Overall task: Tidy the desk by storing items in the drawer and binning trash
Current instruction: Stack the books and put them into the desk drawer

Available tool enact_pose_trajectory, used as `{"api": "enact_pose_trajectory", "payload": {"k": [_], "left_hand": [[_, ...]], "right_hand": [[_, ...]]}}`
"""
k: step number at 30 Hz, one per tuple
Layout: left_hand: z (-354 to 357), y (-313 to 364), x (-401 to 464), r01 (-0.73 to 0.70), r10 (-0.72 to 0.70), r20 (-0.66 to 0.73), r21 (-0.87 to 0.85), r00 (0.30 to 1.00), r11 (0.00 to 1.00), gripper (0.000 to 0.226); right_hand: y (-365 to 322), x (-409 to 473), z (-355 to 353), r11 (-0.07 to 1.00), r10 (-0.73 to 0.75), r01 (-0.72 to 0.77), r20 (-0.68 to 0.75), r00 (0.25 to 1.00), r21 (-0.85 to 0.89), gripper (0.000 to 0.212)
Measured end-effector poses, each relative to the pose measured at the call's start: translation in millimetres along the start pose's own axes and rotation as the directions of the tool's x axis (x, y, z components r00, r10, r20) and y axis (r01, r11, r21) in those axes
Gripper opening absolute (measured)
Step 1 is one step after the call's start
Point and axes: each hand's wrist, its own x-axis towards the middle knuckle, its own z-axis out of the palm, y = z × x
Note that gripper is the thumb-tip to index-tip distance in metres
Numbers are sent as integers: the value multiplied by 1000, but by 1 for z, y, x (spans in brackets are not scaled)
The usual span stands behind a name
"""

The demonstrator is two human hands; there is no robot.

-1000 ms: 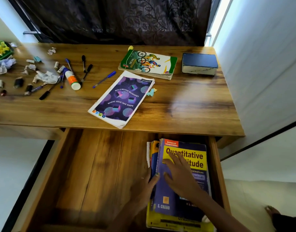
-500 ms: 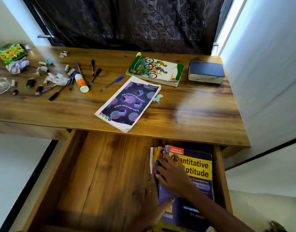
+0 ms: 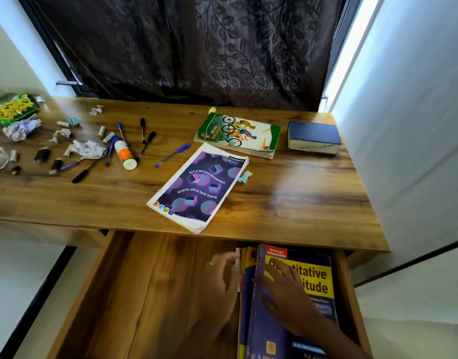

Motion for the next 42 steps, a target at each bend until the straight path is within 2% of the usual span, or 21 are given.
{"api": "enact_pose_trajectory", "payload": {"k": [3,6,9,12,16,21,23,25,27,32,38,42], "left_hand": [[-18,5,34,-96,98,-57,48,994,994,30],[-29,4,65,-109,115,-102,55,988,992,19],[-37,-1,89,-95,99,-105,37,990,995,22],[-46,-10,107,-127,133,-109,61,985,990,25],[-57,-21,135,-96,115,-131,145,985,985,26],[-54,-28,168,-50,77,-124,202,989,978,37],[-44,-30,179,-53,75,-73,276,995,960,43],[-32,-32,183,-20,27,-14,361,1000,932,50],[-21,-36,183,7,-2,-12,444,1000,896,57],[-14,-41,187,20,-17,-10,485,1000,874,65],[-12,-46,184,21,4,-51,489,999,872,71],[-12,-45,184,34,-19,-37,487,999,873,70]], "right_hand": [[-5,12,-9,993,33,-12,-178,984,117,26],[-9,29,-22,972,100,-36,-269,958,234,25],[-11,45,-36,942,121,-6,-322,939,335,24],[-10,55,-44,905,146,17,-348,926,425,26],[-3,64,-58,873,171,46,-393,903,485,29],[19,91,-86,832,259,-52,-303,917,553,50],[32,111,-95,798,288,-58,-295,911,599,44],[47,136,-100,786,322,-99,-268,908,610,28],[65,166,-103,808,347,-152,-251,904,570,19],[104,244,-104,929,265,-175,-254,930,327,34],[118,320,-98,996,85,-83,-163,983,18,51],[116,343,-89,985,14,-33,-111,994,-167,48]]}}
